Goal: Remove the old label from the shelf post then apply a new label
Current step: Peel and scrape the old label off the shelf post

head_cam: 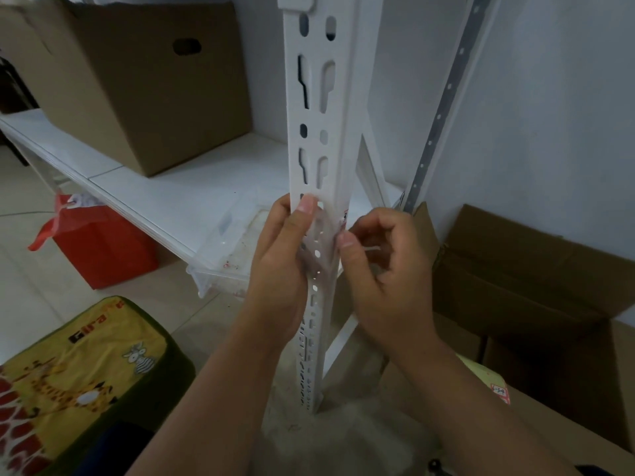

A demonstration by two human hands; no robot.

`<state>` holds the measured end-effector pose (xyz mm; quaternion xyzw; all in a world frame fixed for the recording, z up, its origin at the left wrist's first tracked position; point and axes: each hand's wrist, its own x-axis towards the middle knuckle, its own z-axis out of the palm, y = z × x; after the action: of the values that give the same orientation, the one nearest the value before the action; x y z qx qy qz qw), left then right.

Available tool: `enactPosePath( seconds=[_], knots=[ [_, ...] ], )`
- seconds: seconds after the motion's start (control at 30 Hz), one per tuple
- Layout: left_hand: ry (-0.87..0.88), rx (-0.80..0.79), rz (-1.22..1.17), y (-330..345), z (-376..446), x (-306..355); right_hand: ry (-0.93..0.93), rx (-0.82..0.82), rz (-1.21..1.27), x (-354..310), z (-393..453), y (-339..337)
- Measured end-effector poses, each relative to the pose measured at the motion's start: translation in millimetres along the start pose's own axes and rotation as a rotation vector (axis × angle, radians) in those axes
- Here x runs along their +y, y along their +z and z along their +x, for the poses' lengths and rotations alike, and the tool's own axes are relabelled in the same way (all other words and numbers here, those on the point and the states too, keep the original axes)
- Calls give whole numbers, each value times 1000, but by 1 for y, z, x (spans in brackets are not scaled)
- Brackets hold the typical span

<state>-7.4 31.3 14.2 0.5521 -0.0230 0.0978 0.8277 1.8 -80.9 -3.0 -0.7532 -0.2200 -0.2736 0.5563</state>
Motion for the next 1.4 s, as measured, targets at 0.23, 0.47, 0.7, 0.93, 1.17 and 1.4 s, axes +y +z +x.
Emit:
enactPosePath(
  seconds=[0.23,0.47,0.7,0.93,1.17,1.4],
  knots=[
    [35,23,60,2,0,-6,-109,-8,-108,3,1,3],
    [76,-1,65,1,1,-9,-138,48,-128,3,-1,6],
    [96,-2,68,1,1,-11,-59,33,-55,3,-1,5],
    [109,1,90,0,3,-13,-138,21,-181,4,3,2],
    [104,-22,79,-1,4,-11,-264,-115,-383,-2,19,-15],
    [99,-12,85,-1,3,-12,-371,-178,-529,-7,28,-21]
  ],
)
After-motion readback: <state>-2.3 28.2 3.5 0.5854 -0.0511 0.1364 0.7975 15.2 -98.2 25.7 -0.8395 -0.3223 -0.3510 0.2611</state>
